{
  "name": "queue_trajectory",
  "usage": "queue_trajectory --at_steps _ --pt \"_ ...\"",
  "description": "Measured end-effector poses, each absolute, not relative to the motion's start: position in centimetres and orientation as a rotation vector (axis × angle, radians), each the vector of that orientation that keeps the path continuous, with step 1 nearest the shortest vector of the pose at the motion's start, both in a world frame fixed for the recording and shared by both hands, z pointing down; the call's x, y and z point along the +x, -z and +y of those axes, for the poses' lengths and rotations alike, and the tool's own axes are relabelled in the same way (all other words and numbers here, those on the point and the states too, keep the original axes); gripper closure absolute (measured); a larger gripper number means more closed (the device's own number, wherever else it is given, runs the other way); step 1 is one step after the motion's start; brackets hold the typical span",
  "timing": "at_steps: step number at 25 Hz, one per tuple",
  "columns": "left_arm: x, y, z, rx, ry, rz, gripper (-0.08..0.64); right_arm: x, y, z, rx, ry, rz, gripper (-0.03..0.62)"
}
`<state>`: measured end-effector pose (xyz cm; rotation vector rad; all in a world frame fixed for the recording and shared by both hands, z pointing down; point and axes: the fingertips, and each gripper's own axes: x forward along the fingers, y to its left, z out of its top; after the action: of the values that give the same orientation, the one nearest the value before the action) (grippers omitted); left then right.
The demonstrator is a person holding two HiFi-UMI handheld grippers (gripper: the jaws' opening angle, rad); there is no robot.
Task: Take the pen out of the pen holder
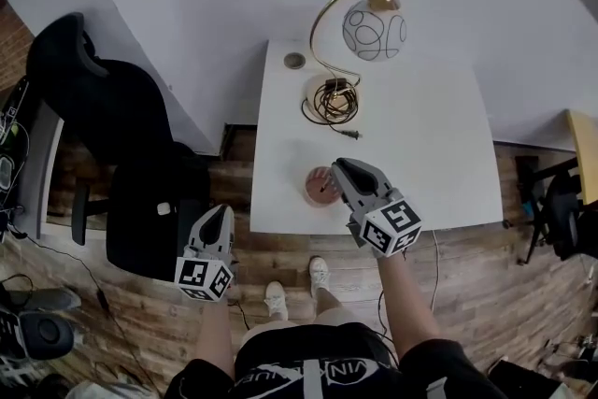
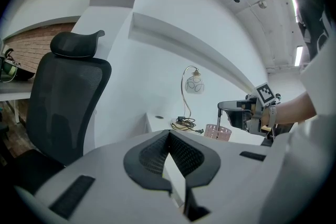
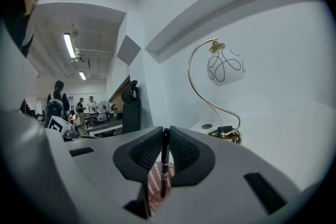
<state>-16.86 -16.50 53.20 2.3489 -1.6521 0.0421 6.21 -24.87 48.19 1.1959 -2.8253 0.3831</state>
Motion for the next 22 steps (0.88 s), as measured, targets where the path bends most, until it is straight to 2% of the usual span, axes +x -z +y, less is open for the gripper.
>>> queue_trajectory --at_steps 22 --pt "-17.3 -50.1 -16.5 2.412 -0.014 -1.632 0.548 8.0 -42.9 -23.1 1.354 -0.274 -2.853 0.54"
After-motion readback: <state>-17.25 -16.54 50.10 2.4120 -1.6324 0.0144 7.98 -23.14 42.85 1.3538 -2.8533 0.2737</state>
